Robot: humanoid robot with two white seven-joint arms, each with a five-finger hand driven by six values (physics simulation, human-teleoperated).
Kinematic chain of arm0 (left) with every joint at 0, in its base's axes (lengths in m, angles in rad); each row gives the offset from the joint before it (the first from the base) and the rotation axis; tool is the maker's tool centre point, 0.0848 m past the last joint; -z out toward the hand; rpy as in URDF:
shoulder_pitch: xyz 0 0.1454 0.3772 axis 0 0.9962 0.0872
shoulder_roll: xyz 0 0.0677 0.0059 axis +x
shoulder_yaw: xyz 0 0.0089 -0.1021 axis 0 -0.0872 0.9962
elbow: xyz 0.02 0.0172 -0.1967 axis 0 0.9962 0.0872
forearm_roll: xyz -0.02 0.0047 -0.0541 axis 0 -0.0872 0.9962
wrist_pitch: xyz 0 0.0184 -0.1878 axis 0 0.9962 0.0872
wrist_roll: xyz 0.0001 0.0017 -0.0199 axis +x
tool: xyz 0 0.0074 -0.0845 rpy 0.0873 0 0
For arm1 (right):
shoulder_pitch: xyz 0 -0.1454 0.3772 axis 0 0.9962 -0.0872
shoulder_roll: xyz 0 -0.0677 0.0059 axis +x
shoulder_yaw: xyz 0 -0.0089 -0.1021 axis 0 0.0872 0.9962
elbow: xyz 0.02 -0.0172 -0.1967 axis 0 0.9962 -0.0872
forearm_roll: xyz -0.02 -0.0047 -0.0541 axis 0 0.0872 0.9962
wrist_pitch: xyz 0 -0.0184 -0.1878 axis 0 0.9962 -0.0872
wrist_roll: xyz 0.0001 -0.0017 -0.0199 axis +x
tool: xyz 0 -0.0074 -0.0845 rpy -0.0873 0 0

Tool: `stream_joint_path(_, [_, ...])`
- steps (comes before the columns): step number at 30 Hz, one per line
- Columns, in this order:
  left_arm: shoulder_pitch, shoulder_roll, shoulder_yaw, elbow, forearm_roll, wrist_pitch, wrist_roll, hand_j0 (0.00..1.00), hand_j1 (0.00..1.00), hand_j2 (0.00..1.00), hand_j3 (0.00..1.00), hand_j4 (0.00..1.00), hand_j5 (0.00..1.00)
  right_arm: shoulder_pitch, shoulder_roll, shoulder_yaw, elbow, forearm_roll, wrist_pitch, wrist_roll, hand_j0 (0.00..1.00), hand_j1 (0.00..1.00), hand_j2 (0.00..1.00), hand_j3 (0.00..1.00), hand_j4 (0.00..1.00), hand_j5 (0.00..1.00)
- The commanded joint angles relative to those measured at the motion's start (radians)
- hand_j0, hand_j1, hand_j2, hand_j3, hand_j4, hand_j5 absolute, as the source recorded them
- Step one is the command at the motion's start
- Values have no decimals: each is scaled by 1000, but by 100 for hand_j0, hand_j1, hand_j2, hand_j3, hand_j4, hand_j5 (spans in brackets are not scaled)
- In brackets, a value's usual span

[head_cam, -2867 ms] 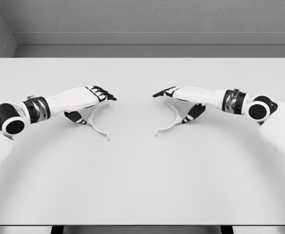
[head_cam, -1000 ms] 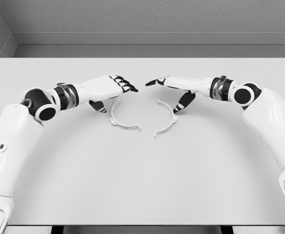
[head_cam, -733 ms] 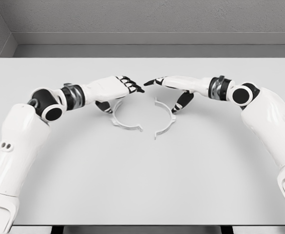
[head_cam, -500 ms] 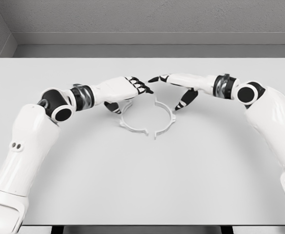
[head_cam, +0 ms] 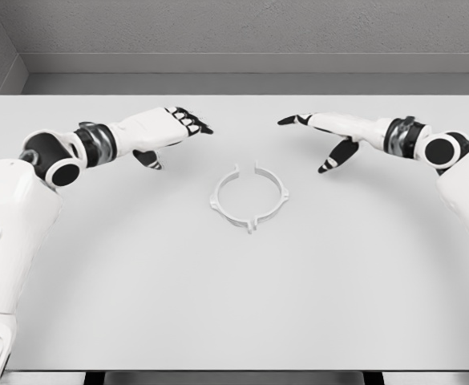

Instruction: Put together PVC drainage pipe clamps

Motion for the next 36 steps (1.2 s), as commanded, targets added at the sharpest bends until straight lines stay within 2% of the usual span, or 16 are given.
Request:
stream_joint_path(1, [2, 96, 23, -7, 66, 3, 1, 100, 100, 100, 100, 100, 100, -2, 30, 0, 8, -7, 2, 16, 100, 100, 100, 100, 100, 100])
stream_joint_path(3, [28, 157, 25, -21, 140, 3, 1, 100, 100, 100, 100, 100, 100, -2, 47, 3, 9, -7, 2, 16, 100, 100, 100, 100, 100, 100])
stream_joint_path(6, [83, 231, 28, -91, 227, 3, 1, 100, 100, 100, 100, 100, 100, 0, 79, 4, 20, -5, 2, 16, 100, 100, 100, 100, 100, 100])
stream_joint_path(7, [101, 239, 52, -102, 255, 3, 1, 100, 100, 100, 100, 100, 100, -2, 82, 4, 23, -5, 2, 16, 100, 100, 100, 100, 100, 100])
stream_joint_path(9, [141, 243, 161, -131, 307, 3, 1, 100, 100, 100, 100, 100, 100, -3, 84, 4, 31, -5, 2, 16, 100, 100, 100, 100, 100, 100])
stream_joint_path(10, [152, 271, 184, -140, 338, 3, 1, 100, 100, 100, 100, 100, 100, -3, 84, 4, 35, -5, 2, 16, 100, 100, 100, 100, 100, 100])
stream_joint_path(12, [150, 324, 183, -151, 416, 3, 1, 100, 100, 100, 100, 100, 100, -3, 85, 4, 37, -5, 2, 16, 100, 100, 100, 100, 100, 100])
stream_joint_path(14, [153, 334, 180, -192, 419, 3, 1, 100, 100, 100, 100, 100, 100, -3, 88, 4, 37, -5, 2, 16, 100, 100, 100, 100, 100, 100])
stream_joint_path(19, [155, 326, 172, -217, 421, 3, 1, 100, 100, 100, 100, 100, 100, -3, 117, 4, 42, -5, 2, 16, 100, 100, 100, 100, 100, 100])
stream_joint_path(36, [170, 323, 169, -229, 433, 3, 1, 100, 100, 100, 100, 100, 100, -2, 130, 3, 55, 1, 2, 16, 100, 100, 100, 100, 100, 100])
